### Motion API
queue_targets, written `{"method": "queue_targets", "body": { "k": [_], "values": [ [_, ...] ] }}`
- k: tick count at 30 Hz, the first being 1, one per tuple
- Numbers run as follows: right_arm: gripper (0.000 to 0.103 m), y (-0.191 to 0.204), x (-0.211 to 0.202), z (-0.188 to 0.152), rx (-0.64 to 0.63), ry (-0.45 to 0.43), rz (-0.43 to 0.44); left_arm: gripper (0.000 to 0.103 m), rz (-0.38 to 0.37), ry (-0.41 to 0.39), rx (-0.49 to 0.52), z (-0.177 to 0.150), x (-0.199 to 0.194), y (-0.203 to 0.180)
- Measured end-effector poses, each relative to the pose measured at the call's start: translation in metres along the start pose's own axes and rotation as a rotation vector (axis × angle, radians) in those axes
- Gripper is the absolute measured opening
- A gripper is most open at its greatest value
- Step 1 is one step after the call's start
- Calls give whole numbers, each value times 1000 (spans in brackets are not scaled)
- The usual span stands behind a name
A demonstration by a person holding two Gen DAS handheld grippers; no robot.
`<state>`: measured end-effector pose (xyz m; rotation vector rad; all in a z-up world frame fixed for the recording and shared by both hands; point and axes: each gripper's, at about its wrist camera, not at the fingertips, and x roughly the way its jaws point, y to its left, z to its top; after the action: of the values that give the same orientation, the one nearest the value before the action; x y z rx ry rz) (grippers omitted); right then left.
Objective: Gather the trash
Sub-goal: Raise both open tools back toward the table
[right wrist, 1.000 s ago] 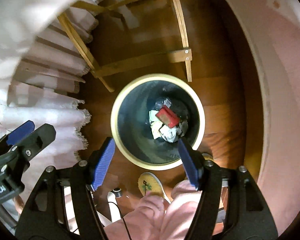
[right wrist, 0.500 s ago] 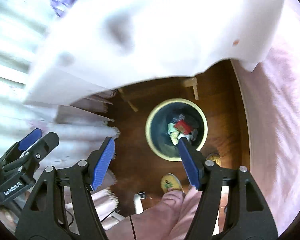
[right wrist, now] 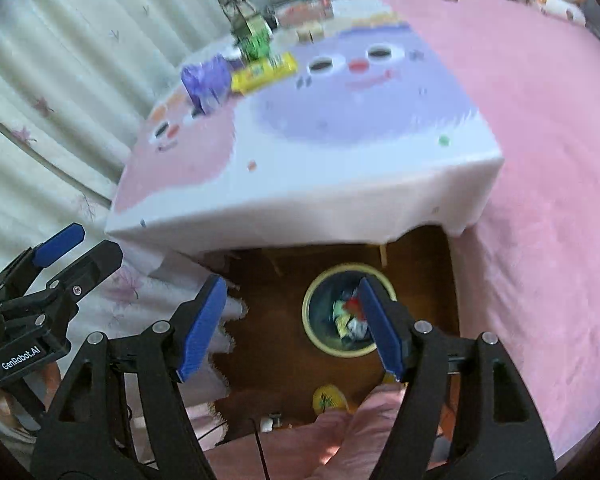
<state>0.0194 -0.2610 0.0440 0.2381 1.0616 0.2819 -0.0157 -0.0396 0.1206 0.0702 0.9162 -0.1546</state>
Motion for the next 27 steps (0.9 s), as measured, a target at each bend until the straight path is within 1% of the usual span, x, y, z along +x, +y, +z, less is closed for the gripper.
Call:
{"method": "queue_targets", "body": {
  "k": [2,6,10,13,17,20,25,27],
  "values": [
    [67,4,-13,7,-12,-36,-8,94,6,-23,22,10,-10,-1],
    [67,15,-35,20,-33,-114,-17,94,23,-54,82,27,-20,-3],
    [67,23,-42,34,-29,-155,-20,94,32,-66,134,41,-19,-5],
    [67,24,-44,44,-27,-168,-20,94,59,-66,156,54,-12,-5],
    [67,25,-35,60,-44,-168,-10,94,62,-53,126,68,7,3],
    [67,24,-20,80,-72,-153,2,94,66,-18,83,82,30,14],
    [67,21,22,128,-159,-105,24,94,111,28,2,111,74,34],
    [67,21,48,154,-210,-77,46,94,142,49,-34,123,96,42]
  ]
}}
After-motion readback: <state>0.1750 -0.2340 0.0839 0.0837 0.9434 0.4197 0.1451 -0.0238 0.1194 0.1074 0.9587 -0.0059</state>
